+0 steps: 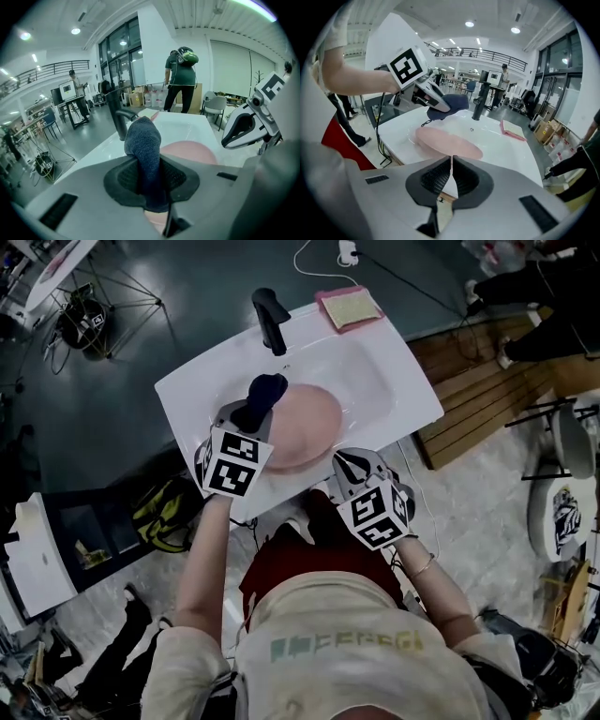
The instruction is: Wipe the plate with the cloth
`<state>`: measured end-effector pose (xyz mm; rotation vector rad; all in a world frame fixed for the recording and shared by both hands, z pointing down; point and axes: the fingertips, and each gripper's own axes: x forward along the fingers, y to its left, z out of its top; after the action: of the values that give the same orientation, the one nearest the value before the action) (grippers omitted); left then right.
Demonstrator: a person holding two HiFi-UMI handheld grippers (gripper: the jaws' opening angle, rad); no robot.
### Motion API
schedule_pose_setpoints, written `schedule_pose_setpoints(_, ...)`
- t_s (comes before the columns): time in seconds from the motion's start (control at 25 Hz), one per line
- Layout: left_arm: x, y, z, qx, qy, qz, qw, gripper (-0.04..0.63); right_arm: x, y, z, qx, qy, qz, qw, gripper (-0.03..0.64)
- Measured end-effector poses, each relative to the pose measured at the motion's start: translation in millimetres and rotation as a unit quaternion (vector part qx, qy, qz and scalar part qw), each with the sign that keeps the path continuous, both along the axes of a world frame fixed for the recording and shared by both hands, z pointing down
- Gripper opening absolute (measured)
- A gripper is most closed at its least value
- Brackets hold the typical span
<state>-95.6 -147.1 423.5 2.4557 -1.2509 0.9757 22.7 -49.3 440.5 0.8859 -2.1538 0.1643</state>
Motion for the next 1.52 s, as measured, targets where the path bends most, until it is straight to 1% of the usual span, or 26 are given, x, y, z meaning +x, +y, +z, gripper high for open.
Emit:
schedule_pose_setpoints(0.24,-6.4,21.9,-23.1,0.027,0.012,0.0,0.9996,0.08,-6.4,10.2,-12.3,-0.014,-0.059,0.047,0.997,0.038)
schedule_pose_setpoints(0.44,-12.1,41.3,-39.0,0.048,0.027,-0.006,0.9984,0.08,-10.6,19.9,-25.7,-0.022,-0.119,0.083,0.989,0.038)
schedule_pose_setpoints(0.64,-16.6,58.9,-53.7,0.07,0.046,-0.012,0.9964,0.08,-11.3,26.2,-41.4,-0.006,-0.164,0.126,0.978,0.038)
schedule_pose_setpoints(0.8,-16.8,73.5,-63.7,0.085,0.062,-0.015,0.9943,0.08,-12.6,32.6,-55.8,0.012,-0.196,0.151,0.969,0.038)
schedule_pose_setpoints(1.04,-19.1,94.8,-76.8,0.106,0.077,-0.019,0.9912,0.08,-16.7,45.5,-73.0,0.042,-0.217,0.161,0.962,0.038)
schedule_pose_setpoints(1.24,-23.1,116.2,-86.4,0.119,0.104,-0.029,0.9871,0.08,-18.6,59.5,-83.4,0.059,-0.238,0.166,0.955,0.038)
schedule_pose_setpoints(1.4,-29.0,133.8,-94.6,0.125,0.119,-0.031,0.9845,0.08,-23.5,73.1,-92.9,0.08,-0.24,0.168,0.953,0.038)
schedule_pose_setpoints(1.52,-30.8,146.5,-96.9,0.127,0.122,-0.03,0.9839,0.08,-23.9,82.6,-97.2,0.09,-0.237,0.173,0.952,0.038)
